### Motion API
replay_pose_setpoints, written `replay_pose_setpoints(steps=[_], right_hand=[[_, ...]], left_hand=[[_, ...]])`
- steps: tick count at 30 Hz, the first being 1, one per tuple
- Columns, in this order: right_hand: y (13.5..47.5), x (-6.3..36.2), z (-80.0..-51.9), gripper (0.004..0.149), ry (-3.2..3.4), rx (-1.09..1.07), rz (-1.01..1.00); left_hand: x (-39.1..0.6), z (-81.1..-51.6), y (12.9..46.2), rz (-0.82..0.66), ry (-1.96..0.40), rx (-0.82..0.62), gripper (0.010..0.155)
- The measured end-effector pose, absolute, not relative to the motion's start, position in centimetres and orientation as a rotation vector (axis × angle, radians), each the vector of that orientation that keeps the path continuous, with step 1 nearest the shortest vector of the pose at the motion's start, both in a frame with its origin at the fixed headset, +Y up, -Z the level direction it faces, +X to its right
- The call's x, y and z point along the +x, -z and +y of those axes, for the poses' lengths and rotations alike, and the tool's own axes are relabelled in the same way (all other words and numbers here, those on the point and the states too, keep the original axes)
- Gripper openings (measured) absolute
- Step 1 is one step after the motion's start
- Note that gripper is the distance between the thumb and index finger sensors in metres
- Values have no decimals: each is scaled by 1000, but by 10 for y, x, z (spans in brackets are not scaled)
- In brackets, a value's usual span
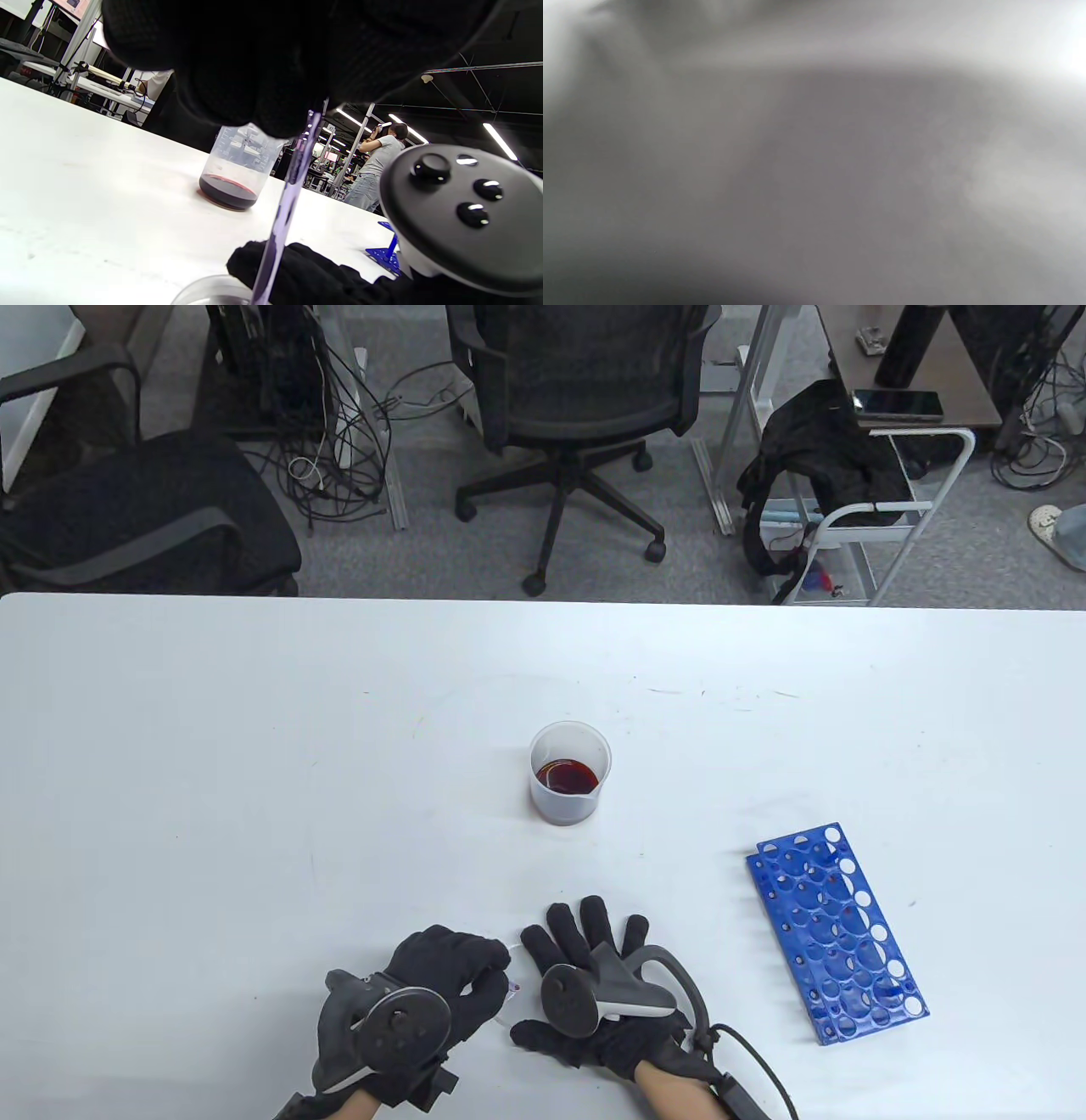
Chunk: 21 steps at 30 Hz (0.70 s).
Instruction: Dip glass rod and spread liquid on culture dish
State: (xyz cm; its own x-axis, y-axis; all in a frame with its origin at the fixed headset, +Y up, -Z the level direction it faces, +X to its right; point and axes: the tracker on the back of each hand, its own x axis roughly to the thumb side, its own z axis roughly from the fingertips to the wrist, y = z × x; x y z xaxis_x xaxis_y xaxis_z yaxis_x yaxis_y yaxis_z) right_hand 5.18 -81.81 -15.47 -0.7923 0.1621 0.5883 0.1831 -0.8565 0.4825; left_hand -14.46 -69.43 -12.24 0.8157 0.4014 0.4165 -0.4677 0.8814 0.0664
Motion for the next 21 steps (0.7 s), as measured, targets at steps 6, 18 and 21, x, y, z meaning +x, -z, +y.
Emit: replay_pose_setpoints(steps=[6,18,21], right_hand=[[155,52,-818,101,2842,-1009,-839],[155,52,-818,101,2842,-1009,-839],[155,52,-818,101,2842,-1009,-839]], left_hand=[[-142,-696,122,-415,-505,145,37],[-136,-700,120,-412,-480,180,38],[-136,-699,120,-398,-460,193,38]])
